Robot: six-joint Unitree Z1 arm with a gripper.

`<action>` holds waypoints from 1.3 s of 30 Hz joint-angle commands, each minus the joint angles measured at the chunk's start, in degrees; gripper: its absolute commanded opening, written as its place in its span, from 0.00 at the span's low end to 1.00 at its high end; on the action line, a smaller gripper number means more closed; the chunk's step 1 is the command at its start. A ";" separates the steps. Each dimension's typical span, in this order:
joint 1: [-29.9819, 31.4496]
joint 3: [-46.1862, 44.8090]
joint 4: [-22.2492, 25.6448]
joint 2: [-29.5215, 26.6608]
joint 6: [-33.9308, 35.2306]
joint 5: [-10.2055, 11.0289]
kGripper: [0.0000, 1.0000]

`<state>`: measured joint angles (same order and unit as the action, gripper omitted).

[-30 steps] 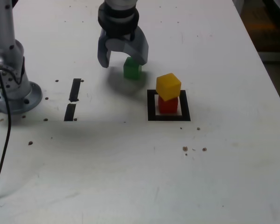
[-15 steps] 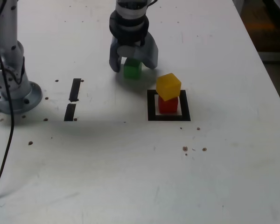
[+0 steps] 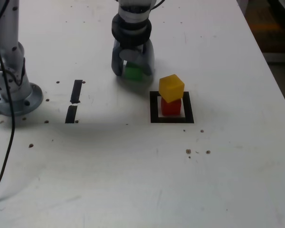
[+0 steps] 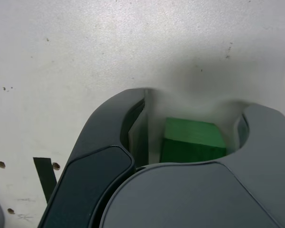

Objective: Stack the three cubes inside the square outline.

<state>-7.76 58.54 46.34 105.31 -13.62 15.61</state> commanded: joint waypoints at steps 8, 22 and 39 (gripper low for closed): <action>-0.06 -1.19 -1.55 -1.45 0.55 -1.32 0.15; -0.06 1.79 9.13 -6.84 3.77 -2.91 0.14; 10.27 30.53 35.04 -8.59 12.57 -5.76 0.16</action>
<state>2.25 87.60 81.32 96.15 -1.33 9.96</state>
